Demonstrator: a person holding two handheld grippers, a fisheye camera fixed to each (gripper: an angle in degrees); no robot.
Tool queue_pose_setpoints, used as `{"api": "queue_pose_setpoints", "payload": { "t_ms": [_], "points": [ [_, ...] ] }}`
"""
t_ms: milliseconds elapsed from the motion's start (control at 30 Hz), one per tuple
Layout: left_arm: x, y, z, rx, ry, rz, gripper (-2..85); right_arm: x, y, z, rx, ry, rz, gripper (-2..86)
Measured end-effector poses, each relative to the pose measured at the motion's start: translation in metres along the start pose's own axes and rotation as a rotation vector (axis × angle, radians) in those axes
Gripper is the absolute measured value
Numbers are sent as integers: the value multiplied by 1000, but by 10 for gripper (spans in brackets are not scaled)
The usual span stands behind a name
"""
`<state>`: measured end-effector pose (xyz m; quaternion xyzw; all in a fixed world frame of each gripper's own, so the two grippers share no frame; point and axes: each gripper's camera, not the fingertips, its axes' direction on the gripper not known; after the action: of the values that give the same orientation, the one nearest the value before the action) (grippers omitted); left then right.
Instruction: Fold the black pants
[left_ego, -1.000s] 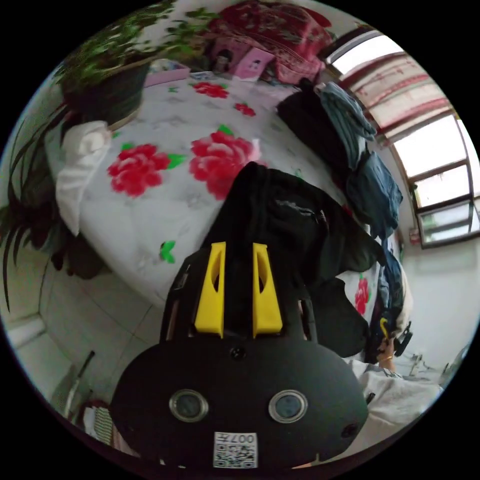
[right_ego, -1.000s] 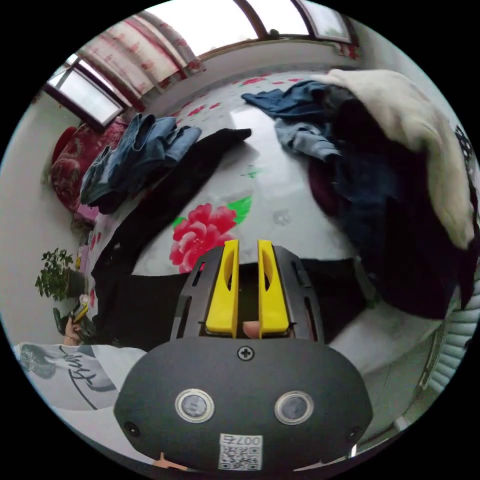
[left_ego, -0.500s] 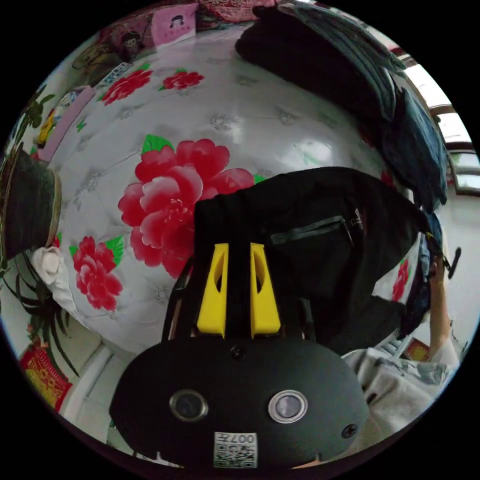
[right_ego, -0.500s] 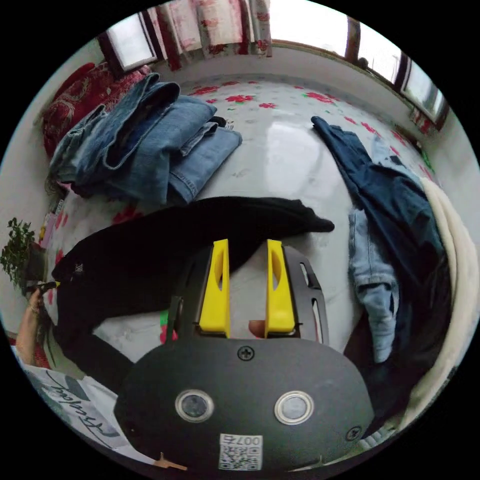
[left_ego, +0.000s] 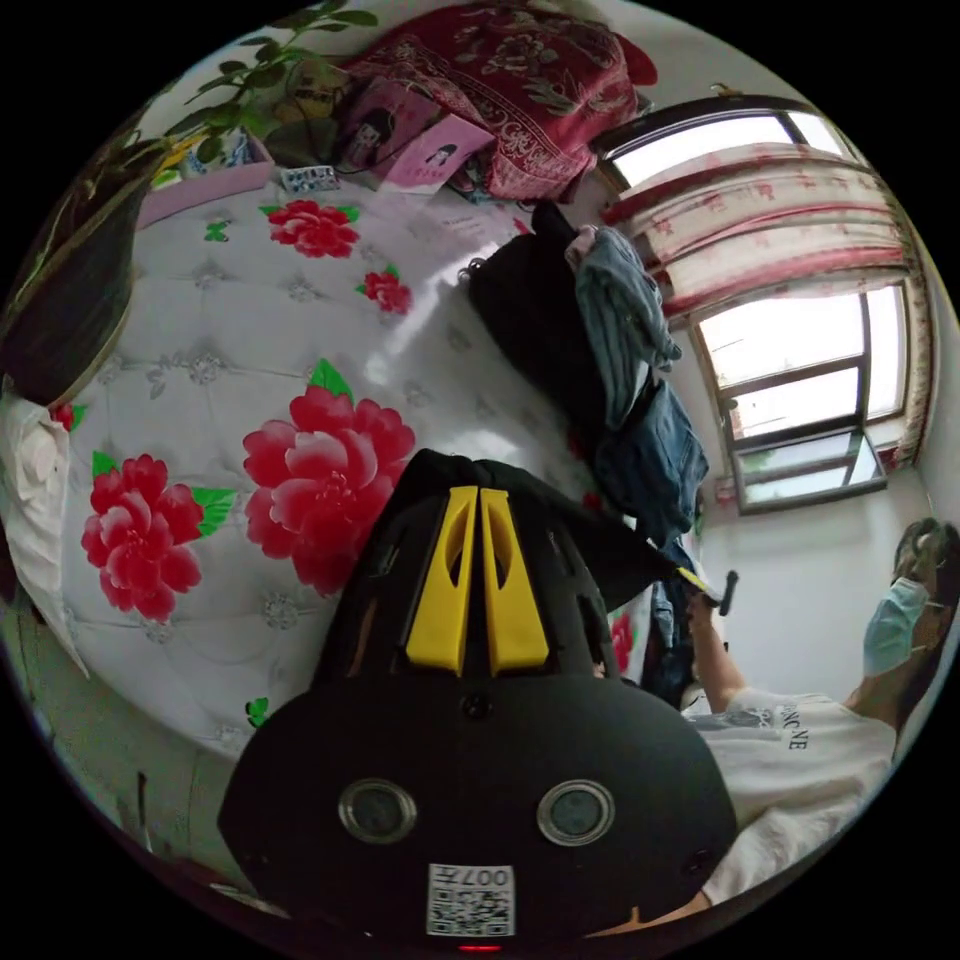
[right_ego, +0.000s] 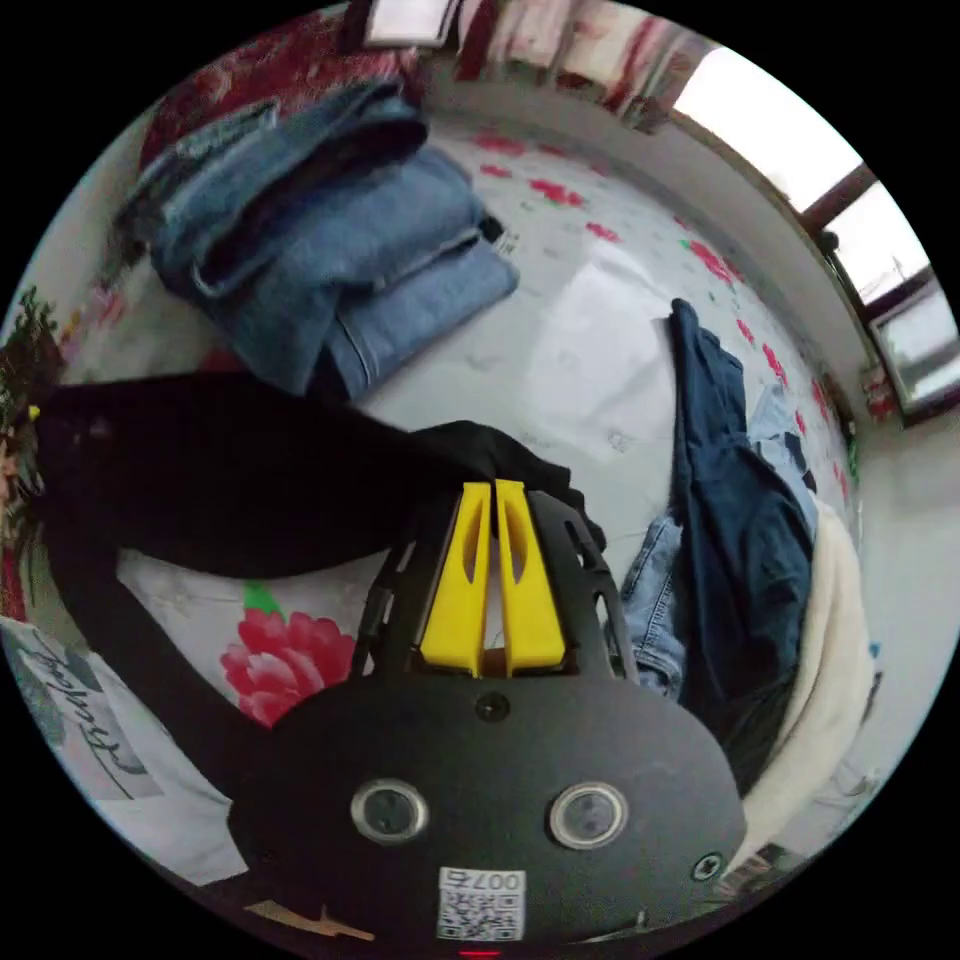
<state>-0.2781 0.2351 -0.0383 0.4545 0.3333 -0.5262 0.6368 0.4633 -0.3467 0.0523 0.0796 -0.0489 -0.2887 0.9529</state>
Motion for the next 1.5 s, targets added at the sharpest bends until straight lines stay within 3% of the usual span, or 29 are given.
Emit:
{"api": "queue_pose_setpoints", "payload": {
  "t_ms": [67,200,267,367,533,700,800,967,1033,1100,1267,1367,1500],
  "points": [
    [-6,-6,18,-32,-65,-13,-10,17,18,-20,65,-94,92,-1],
    [-36,-19,47,-97,-103,-149,-10,36,45,-13,-115,-94,171,-2],
    [-33,-22,38,-47,19,-153,-10,53,54,-40,-13,-173,283,-2],
    [-2,-19,12,-30,4,11,-10,75,74,-91,191,-328,395,-2],
    [12,20,-63,81,92,161,-10,68,114,-168,329,-235,298,-3],
    [-5,104,-130,200,80,305,-9,40,236,-222,400,-106,159,-2],
    [-52,168,-137,204,54,200,-5,25,320,-200,243,-59,170,-2],
    [-168,286,-108,145,89,-320,49,15,444,-101,-206,-198,430,3],
    [-175,309,-107,155,120,-370,68,16,477,-98,-182,-240,527,7],
    [-168,313,-108,149,116,-345,78,34,508,-114,-33,-317,677,19],
    [-130,269,-100,124,98,-224,112,91,539,-123,167,-511,922,42],
    [-115,240,-82,75,25,-243,116,117,548,-117,218,-594,1028,52],
    [-103,214,-58,-16,-103,-265,104,140,550,-109,146,-529,1104,43]
  ]
}}
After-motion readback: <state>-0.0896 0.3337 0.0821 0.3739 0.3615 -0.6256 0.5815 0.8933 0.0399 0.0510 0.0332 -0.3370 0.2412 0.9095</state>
